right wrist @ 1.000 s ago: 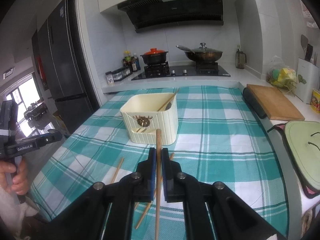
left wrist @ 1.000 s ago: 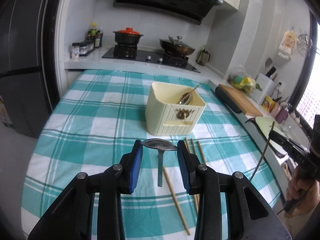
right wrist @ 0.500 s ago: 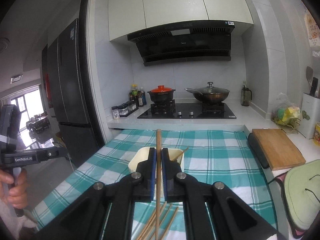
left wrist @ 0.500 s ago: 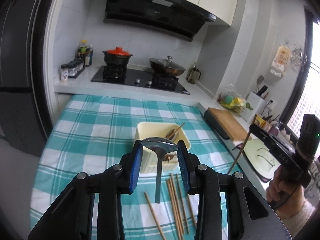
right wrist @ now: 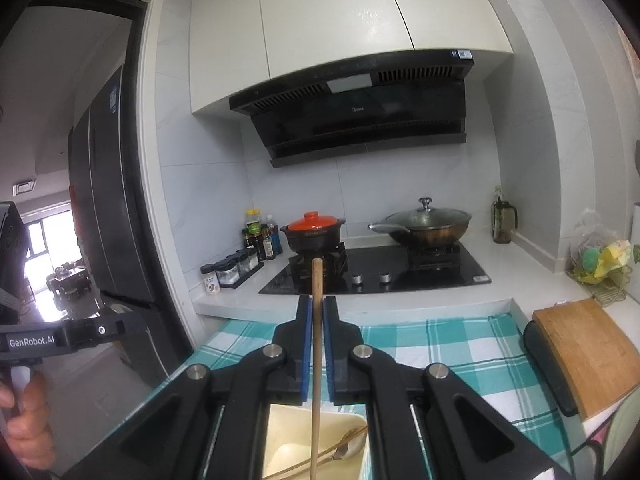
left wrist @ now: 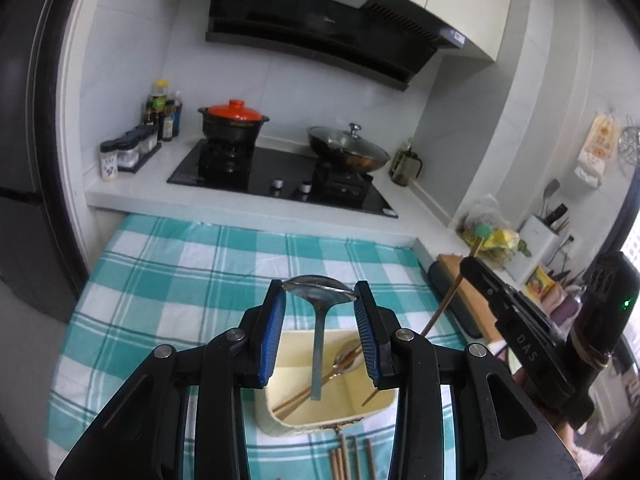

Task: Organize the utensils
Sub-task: 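Carry the spoon and chopstick to the cream caddy and release them inside, then move both open tools back over the remaining chopsticks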

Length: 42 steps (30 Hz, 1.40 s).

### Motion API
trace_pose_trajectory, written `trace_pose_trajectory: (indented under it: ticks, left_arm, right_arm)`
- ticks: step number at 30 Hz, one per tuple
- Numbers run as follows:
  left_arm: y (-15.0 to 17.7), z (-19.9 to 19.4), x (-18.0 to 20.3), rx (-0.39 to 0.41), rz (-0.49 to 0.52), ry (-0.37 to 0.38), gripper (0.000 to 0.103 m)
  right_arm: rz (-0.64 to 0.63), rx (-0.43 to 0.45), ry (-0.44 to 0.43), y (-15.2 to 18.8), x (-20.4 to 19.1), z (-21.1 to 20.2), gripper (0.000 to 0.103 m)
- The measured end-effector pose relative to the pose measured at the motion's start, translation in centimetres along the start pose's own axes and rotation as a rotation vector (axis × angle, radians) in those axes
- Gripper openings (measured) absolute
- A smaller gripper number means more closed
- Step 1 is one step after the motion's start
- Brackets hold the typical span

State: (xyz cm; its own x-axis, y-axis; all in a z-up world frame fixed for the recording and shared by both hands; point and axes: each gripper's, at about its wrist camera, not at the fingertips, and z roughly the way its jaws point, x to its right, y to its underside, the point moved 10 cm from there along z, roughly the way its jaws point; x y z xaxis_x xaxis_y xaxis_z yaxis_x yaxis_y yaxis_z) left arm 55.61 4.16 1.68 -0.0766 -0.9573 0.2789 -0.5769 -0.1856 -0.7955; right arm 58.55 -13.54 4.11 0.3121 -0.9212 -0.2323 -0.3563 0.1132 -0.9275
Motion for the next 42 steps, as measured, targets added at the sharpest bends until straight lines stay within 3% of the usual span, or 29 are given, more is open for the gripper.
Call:
trace_pose_trajectory:
  ticks: [9, 16, 18, 20, 24, 28, 32, 37, 42]
  left_arm:
    - [5.8, 8.5, -1.2, -0.195, 0.016, -0.053, 0.035]
    - [7.9, 10.1, -1.7, -0.269, 0.015, -0.078, 0.037]
    - [7.2, 8.2, -1.8, -0.246, 0.016, -0.069, 0.039]
    - [6.1, 5.1, -1.9, -0.219, 0.037, -0.063, 0.046]
    - [4.9, -3.6, -2.6, -0.159, 0.12, -0.093, 0.074]
    - [6.4, -12.5, -4.3, -0.124, 0.228, -0.186, 0.086]
    - [10.6, -18.1, -5.8, -0.104, 0.274, -0.226, 0.093]
    - [18.7, -18.6, -6.6, -0.144, 0.212, -0.24, 0.094]
    - [27.1, -15.6, -5.1, -0.209, 0.106, -0.2, 0.094]
  right_arm:
    - [0.083, -0.302, -0.002, 11.0, 2.6, 8.7, 0.006]
    - [0.087, -0.399, 0.022, 12.8, 3.4, 10.2, 0.009]
    - [0.07, -0.414, 0.025, 12.1, 3.2, 9.6, 0.031]
    - [0.054, -0.391, 0.012, 10.4, 2.9, 7.9, 0.035]
    - [0.004, -0.349, -0.011, 6.1, 2.3, 1.8, 0.035]
    - [-0.113, -0.313, 0.006, 2.8, 1.6, -7.3, 0.044]
    - [-0.276, -0.281, 0.076, 2.2, 1.6, -16.4, 0.044]
    - [-0.333, -0.284, 0.16, 7.1, 2.4, -23.2, 0.044]
    - [-0.19, -0.375, 0.169, 18.6, 2.9, -24.4, 0.044]
